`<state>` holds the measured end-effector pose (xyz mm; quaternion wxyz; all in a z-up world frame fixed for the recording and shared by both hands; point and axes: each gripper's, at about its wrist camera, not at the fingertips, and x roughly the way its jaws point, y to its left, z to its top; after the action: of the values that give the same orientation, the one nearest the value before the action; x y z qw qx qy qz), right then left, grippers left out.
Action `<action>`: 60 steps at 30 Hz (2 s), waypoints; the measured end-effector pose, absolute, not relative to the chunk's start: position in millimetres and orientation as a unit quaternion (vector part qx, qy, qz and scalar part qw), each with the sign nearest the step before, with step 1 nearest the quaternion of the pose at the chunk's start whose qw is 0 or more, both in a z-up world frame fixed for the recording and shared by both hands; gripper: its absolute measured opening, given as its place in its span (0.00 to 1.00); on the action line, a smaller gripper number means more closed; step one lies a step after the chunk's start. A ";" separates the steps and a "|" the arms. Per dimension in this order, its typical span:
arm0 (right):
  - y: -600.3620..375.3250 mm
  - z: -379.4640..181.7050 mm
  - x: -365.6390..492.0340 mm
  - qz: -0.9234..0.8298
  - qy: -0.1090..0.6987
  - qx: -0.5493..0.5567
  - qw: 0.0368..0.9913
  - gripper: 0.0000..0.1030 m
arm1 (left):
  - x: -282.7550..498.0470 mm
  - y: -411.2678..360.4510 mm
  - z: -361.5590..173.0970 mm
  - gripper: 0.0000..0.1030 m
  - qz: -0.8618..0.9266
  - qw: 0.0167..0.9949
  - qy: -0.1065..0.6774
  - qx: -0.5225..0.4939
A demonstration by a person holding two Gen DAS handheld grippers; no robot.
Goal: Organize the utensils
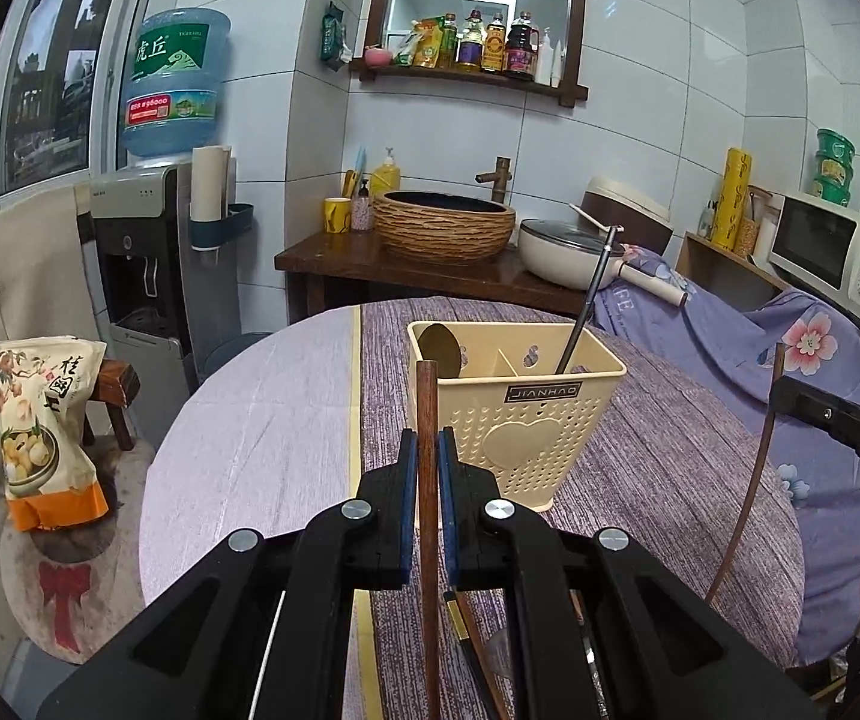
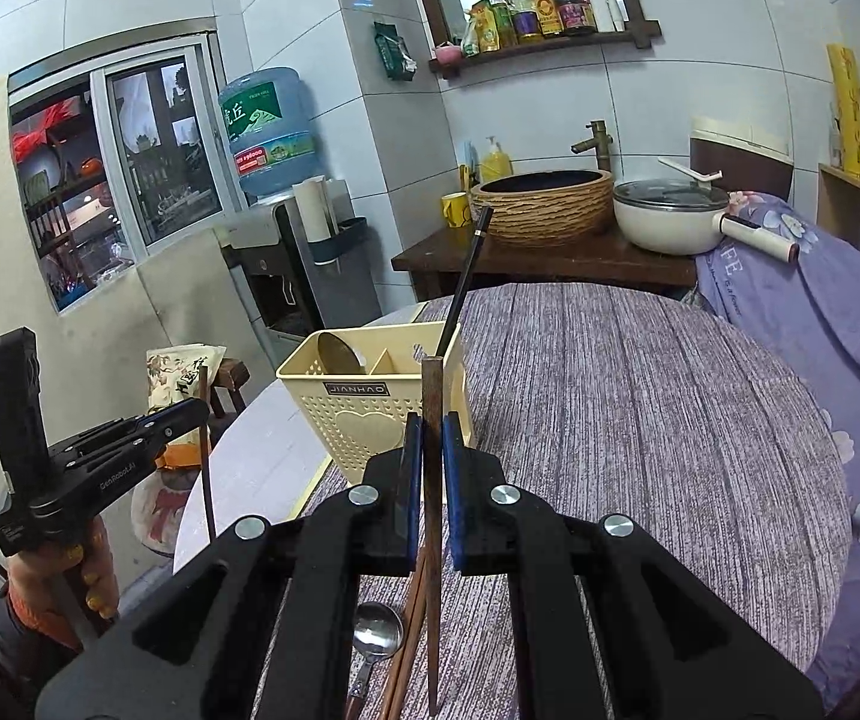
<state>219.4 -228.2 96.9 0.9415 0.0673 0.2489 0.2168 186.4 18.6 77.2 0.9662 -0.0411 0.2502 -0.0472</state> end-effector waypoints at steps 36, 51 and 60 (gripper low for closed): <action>-197.6 263.9 264.5 0.257 0.145 0.057 0.954 0.07 | 220.2 23.1 236.5 0.07 -0.092 0.982 0.142 -0.079; -167.9 207.4 323.0 0.217 0.199 0.054 0.954 0.08 | 287.1 19.3 172.0 0.07 -0.032 0.975 0.199 -0.095; -167.4 155.4 345.8 0.207 0.250 0.074 0.943 0.08 | 305.0 19.3 123.7 0.07 -0.034 0.963 0.251 -0.093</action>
<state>345.8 -167.4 155.4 0.9431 0.0743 0.2499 0.2066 305.0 19.3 123.7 0.9630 -0.0929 0.2506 -0.0336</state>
